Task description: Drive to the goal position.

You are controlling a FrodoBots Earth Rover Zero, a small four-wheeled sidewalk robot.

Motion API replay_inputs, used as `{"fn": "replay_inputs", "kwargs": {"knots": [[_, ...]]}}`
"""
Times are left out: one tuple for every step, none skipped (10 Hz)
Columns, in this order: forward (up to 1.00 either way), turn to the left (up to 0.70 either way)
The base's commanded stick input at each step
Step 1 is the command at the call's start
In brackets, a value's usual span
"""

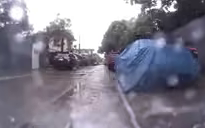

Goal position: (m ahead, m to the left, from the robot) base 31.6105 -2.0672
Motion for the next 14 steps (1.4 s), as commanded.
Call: {"fn": "replay_inputs", "kwargs": {"knots": [[1.0, 0.0], [1.0, 0.0], [1.0, 0.0], [1.0, 0.0], [1.0, 0.0], [1.0, 0.0], [1.0, 0.0], [1.0, 0.0], [1.0, 0.0], [1.0, 0.0], [1.0, 0.04], [1.0, 0.27], [1.0, 0.26], [1.0, 0.0]]}}
